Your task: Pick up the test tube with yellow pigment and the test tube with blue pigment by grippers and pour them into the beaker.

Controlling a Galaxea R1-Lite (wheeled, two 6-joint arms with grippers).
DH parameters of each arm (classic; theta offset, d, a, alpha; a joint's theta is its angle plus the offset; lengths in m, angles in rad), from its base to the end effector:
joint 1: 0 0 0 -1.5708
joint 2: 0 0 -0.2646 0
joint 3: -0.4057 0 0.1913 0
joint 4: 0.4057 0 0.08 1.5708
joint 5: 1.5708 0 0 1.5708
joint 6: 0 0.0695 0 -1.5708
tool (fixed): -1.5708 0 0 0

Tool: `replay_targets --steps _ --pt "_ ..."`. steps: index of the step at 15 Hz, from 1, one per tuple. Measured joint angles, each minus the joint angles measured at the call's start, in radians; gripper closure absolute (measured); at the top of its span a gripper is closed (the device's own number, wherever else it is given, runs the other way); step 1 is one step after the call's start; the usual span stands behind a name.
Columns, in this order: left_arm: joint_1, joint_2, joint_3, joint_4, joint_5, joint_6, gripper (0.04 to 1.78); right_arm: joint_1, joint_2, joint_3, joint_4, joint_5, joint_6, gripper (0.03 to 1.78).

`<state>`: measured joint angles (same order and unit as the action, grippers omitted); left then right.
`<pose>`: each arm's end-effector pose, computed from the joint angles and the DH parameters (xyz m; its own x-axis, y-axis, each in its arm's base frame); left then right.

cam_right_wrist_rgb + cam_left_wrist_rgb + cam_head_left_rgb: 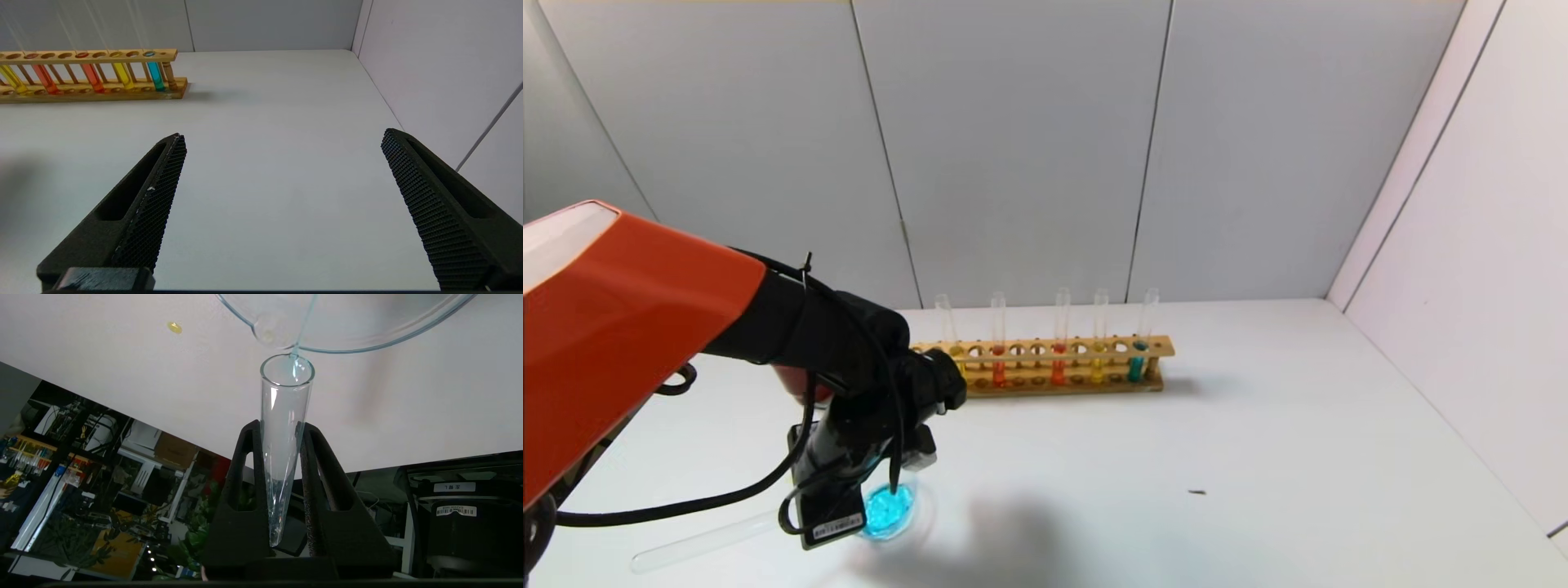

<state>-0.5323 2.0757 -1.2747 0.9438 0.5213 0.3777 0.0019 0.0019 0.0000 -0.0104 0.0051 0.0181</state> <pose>0.2590 -0.1124 0.0198 0.1234 0.5053 -0.8541 0.7911 0.4695 0.3921 0.0608 0.0005 0.0769 0.9999 0.0070 0.0085 -0.0072 0.9998 0.0181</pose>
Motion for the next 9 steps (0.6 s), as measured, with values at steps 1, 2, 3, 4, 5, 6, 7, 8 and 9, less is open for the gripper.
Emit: replay_targets --steps 1,2,3,4,5,6,7,8,9 --pt "-0.003 0.007 -0.007 0.007 0.006 0.0 1.53 0.0 0.0 0.0 0.0 0.0 0.0 0.07" --pt "-0.008 0.013 -0.017 0.017 0.012 0.001 1.53 0.0 0.0 0.0 0.0 -0.001 0.0 0.07" --pt "-0.015 0.018 -0.024 0.036 0.013 0.002 1.53 0.0 0.0 0.0 0.0 0.0 0.0 0.07" --pt "-0.022 0.02 -0.028 0.042 0.013 0.001 1.53 0.0 0.0 0.0 0.0 0.0 0.0 0.07" --pt "-0.031 0.023 -0.031 0.045 0.013 0.002 1.53 0.0 0.0 0.0 0.0 0.0 0.0 0.07" --pt "-0.036 0.025 -0.033 0.049 0.013 0.001 1.53 0.0 0.0 0.0 0.0 0.0 0.0 0.07" --pt "-0.043 0.028 -0.035 0.05 0.014 0.0 1.53 0.0 0.0 0.0 0.0 0.0 0.0 0.07" --pt "-0.049 0.03 -0.035 0.051 0.013 0.001 1.53 0.0 0.0 0.0 0.0 0.0 0.0 0.07" --pt "-0.053 0.032 -0.036 0.052 0.013 0.001 1.53 0.0 0.0 0.0 0.0 0.0 0.0 0.07"
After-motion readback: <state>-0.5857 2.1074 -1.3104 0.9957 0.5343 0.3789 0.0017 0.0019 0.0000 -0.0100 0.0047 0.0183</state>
